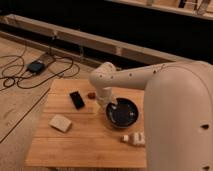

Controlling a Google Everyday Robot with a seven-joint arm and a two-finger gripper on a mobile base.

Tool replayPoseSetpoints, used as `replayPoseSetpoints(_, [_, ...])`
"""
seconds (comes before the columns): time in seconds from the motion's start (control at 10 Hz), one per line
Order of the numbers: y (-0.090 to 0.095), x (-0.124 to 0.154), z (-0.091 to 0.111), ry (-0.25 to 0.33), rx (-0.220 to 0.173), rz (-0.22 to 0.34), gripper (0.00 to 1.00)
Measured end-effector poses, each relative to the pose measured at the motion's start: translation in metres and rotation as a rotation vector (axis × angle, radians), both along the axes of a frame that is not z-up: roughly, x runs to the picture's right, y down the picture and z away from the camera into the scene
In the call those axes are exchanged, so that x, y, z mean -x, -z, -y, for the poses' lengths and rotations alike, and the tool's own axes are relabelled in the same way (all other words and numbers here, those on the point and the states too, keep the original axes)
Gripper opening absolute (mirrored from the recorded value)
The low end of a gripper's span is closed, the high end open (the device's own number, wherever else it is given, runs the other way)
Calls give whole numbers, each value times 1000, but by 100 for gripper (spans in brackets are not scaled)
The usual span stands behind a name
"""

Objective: Place the white sponge in the ceramic cup

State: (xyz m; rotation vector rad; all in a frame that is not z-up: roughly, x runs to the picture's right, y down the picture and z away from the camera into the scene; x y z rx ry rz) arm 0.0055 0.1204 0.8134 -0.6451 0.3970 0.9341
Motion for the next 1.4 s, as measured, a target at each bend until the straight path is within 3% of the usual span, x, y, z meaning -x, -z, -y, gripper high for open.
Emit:
replayPoseSetpoints(0.2, [6,16,-3,42,-5,27,80])
replayPoseSetpoints(0.4, [20,72,-12,119,-27,119,80])
replayPoseSetpoints(0.9, [47,184,-38,218,-59,276,80])
replayPoseSetpoints(1.4, [26,247,-63,339,-31,343,80])
